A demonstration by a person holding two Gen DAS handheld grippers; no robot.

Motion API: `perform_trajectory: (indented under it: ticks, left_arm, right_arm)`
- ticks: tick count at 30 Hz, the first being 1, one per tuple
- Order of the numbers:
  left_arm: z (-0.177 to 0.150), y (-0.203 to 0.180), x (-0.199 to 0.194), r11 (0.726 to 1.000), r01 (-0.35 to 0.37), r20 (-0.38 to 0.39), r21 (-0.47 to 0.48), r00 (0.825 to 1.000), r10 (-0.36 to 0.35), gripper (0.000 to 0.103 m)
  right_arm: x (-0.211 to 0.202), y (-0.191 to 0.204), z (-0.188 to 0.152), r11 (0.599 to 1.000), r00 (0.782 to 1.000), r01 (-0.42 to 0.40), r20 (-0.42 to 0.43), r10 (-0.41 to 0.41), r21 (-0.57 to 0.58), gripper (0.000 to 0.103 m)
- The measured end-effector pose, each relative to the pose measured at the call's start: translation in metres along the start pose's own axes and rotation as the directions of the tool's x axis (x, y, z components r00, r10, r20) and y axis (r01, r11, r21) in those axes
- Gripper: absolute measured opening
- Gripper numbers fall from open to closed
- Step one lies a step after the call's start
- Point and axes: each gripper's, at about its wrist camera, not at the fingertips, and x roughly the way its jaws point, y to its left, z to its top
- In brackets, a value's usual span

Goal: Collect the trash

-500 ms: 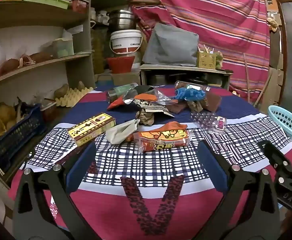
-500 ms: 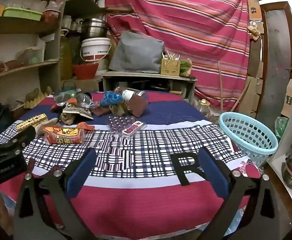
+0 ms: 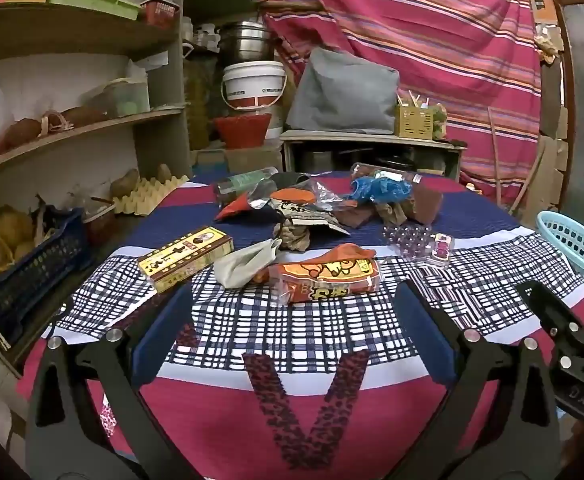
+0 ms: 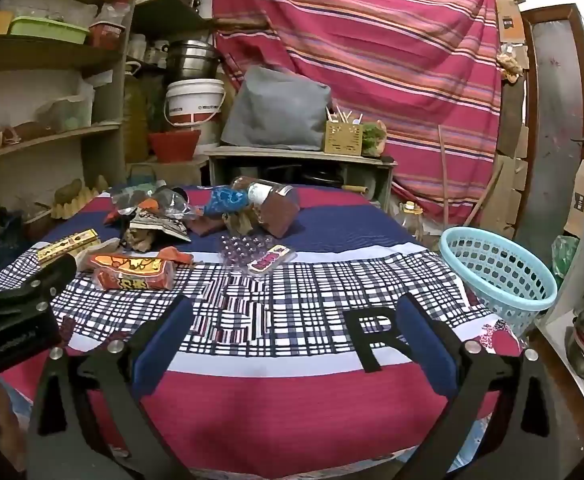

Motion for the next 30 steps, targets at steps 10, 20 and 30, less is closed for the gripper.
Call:
perform_trajectory:
  ticks: [10, 20, 30]
  left_arm:
    - [-0.0013, 0.0007, -0.0021, 1.0, -0.003, 0.001, -0.002, 1.0, 0.003, 0.098]
    - [-0.0019, -0.0064, -0.0044, 1.0, 0.0, 0.022, 0.017, 1.0, -0.001, 0.098]
    - [-0.0011, -0.0053, -0.0049, 1.0, 0.001, 0.023, 0.017, 1.0, -0.001, 0.098]
  right_arm:
    - [-0.0018, -0.0015, 0.0006, 1.0, 1.0, 0.0, 0.006, 0.0, 0.003, 0.099]
    - [-0.0035, 0.0003, 0.0009, 1.0, 1.0, 0.002, 0.014, -0.002, 0.001, 0.099]
    - [-0.0037, 0.0003, 0.0015, 1.0, 1.0, 0.006, 0.02, -0.006, 0.004, 0.099]
